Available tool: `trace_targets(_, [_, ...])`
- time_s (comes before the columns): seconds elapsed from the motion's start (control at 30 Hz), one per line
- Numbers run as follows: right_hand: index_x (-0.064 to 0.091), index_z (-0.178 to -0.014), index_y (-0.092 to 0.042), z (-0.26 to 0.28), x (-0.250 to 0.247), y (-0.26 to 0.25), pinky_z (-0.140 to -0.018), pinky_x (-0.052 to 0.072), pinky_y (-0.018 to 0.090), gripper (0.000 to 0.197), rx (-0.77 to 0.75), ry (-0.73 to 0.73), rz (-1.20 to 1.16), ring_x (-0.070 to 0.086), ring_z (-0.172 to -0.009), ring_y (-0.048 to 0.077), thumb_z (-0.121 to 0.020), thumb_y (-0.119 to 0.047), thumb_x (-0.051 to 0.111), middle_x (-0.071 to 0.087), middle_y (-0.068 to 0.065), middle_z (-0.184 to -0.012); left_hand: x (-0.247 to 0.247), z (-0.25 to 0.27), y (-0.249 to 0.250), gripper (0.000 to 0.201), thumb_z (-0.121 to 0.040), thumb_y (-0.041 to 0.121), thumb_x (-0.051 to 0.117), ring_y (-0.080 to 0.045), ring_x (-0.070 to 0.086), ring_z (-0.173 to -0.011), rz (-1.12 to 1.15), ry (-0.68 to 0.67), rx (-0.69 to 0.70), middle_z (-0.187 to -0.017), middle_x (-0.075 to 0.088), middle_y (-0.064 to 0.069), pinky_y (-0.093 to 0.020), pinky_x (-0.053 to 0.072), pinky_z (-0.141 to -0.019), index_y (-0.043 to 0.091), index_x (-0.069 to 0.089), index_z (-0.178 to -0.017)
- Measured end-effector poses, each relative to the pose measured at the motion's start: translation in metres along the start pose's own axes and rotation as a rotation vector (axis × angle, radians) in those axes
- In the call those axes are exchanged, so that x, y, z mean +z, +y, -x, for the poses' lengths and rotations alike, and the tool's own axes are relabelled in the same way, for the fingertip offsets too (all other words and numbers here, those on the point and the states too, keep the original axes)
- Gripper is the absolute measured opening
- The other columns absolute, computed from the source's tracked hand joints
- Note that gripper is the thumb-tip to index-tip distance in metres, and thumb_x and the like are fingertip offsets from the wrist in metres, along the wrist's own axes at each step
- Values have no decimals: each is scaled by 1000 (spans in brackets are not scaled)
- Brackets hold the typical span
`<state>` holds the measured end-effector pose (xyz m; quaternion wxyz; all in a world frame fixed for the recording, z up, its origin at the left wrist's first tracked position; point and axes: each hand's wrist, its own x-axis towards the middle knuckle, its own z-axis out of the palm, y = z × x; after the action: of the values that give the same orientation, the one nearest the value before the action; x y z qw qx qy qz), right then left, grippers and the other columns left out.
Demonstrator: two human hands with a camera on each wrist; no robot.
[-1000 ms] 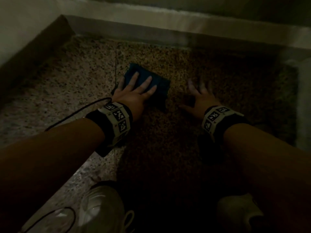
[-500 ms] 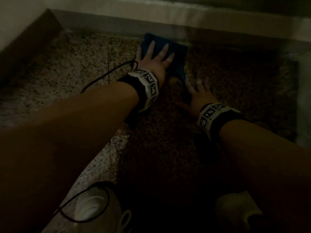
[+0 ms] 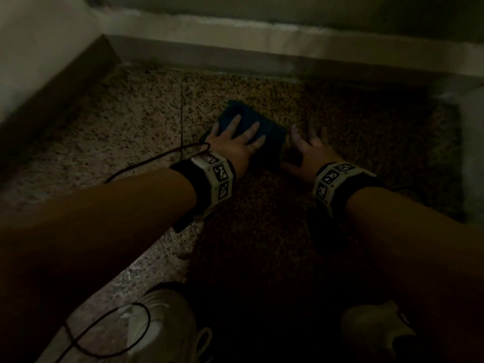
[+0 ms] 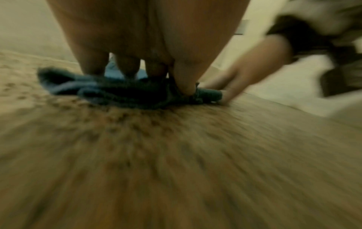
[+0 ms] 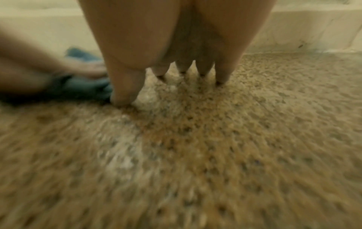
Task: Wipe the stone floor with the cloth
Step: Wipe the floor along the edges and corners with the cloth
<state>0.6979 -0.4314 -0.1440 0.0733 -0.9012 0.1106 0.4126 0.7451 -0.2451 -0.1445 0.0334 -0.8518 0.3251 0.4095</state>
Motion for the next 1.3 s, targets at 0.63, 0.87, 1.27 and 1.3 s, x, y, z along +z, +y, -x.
trace_targets(0.63, [-7, -151, -32, 3, 0, 38, -117, 8, 46, 89, 74, 45, 24, -15, -144, 35, -88, -61, 48, -22, 4, -157, -22, -28, 15, 71, -102, 26, 35, -26, -24, -142, -105, 82, -77, -153, -32, 0, -41, -9, -116, 36, -20, -147])
trace_targets(0.87, [-12, -150, -33, 1, 0, 38, -117, 10, 46, 91, 94, 25, 34, -16, -144, 34, -86, -65, 46, -23, 2, -157, -65, -70, 39, 67, -101, 27, 33, -23, -16, -145, -104, 146, -92, -156, -24, -3, -38, -3, -117, 18, -11, -151])
trace_targets(1.27, [-16, -148, -37, 5, 4, 39, -117, 10, 46, 92, 67, 73, -21, -16, -145, 32, -86, -64, 47, -24, 0, -157, -35, -41, 22, 67, -102, 17, 34, -23, -16, -145, -135, 85, 43, -157, -22, 2, -38, -1, -117, 22, -12, -151])
trace_targets(1.3, [-16, -148, -37, 6, 4, 39, -117, 10, 45, 91, 66, 77, -31, -16, -145, 32, -87, -62, 47, -24, 0, -157, -27, -35, 22, 66, -102, 18, 32, -23, -17, -145, -147, 83, 53, -156, -22, 3, -38, -2, -118, 23, -13, -150])
